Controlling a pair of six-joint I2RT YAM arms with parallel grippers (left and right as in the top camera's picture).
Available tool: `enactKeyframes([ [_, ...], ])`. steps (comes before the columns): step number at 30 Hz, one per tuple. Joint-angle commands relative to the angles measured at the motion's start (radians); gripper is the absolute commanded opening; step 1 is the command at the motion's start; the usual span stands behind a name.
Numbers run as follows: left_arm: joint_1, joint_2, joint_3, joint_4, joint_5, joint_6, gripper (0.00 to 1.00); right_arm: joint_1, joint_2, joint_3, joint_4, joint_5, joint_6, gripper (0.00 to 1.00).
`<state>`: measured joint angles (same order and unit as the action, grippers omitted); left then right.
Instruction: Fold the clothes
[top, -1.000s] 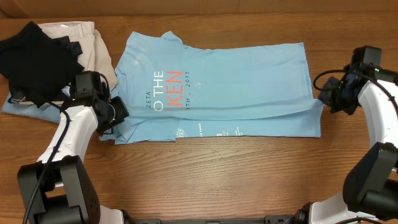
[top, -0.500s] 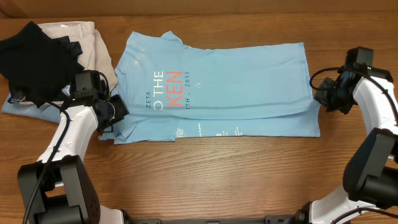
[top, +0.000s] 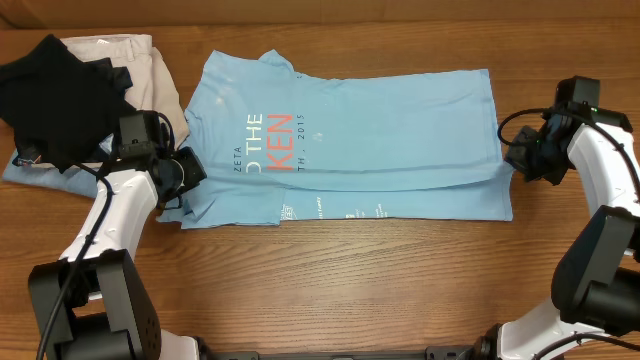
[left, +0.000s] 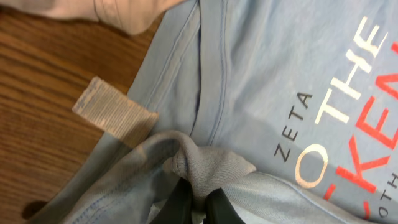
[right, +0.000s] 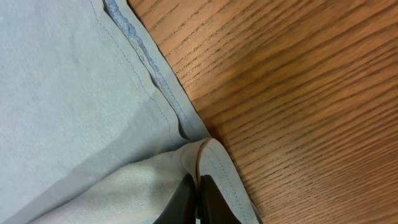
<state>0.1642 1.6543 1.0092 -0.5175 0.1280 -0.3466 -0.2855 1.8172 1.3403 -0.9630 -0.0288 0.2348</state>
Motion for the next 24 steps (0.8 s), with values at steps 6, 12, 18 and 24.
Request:
enactKeyframes([
  [6,0.003,0.008,-0.003,0.073,0.003,-0.040,0.08,0.006,-0.001,0.000,-0.015,0.001,-0.008,0.04],
  [12,0.003,0.008,-0.009,0.068,0.003,-0.043,0.09,0.006,0.000,0.000,0.013,0.000,-0.008,0.04],
  [18,0.003,0.008,-0.021,0.064,0.003,-0.044,0.08,0.023,0.008,0.000,0.035,-0.007,-0.021,0.04],
  [24,0.003,0.008,-0.022,0.065,0.003,-0.043,0.08,0.079,0.039,0.000,0.043,-0.026,-0.083,0.04],
])
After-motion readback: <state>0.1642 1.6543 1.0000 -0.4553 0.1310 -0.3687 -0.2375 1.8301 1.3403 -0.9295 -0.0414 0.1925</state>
